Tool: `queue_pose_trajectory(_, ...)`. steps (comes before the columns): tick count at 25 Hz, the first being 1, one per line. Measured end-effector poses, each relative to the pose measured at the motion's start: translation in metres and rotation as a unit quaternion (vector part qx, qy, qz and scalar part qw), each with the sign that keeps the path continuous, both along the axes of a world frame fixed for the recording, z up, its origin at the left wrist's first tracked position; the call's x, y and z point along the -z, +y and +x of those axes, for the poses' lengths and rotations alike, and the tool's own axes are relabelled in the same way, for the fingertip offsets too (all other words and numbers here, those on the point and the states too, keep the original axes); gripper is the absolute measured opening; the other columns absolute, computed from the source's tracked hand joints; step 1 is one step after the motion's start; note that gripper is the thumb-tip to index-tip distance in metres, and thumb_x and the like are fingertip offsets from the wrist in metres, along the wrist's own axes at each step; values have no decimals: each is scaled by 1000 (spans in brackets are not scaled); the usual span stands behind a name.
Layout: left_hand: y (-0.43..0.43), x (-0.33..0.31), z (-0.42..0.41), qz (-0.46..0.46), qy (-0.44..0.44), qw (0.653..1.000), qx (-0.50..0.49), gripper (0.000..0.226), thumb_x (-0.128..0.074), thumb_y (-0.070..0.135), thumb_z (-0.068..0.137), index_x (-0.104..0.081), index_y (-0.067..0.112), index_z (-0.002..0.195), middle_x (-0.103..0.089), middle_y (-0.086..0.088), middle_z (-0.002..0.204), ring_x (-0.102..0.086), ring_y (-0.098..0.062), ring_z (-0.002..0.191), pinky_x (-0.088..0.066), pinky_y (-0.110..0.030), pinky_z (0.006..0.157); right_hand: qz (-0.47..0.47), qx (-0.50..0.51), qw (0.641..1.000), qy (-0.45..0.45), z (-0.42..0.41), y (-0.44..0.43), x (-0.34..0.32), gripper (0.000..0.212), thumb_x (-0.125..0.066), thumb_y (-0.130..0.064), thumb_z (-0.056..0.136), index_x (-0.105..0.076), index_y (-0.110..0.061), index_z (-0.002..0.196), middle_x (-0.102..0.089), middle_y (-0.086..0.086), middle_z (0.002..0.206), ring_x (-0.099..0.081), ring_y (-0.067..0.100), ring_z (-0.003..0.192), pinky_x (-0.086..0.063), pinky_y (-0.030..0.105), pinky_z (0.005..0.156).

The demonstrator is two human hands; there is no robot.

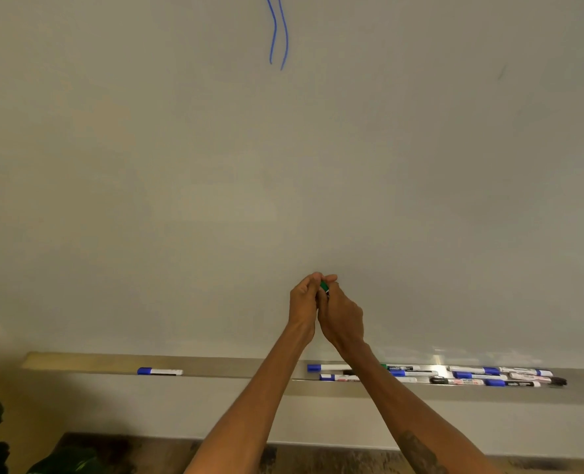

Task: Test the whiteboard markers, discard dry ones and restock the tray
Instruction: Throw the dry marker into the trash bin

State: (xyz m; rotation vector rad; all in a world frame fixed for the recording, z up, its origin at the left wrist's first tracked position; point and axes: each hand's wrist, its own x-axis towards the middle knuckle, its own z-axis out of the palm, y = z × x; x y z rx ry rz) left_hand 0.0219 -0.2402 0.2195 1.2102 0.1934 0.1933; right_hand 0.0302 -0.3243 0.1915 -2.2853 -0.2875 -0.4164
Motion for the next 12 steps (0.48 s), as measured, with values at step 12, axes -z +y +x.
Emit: queue_pose_trajectory(12,34,-116,5,61,-232,961,-140,19,-52,19,102,-66,7,101,-74,-11,96,-71,-26,95,-56,-34,93,178,-63,972,-141,6,19,-75,33,-39,-18,105,-48,-15,137,-50,-7,101,-55,1,84,-44,11,70)
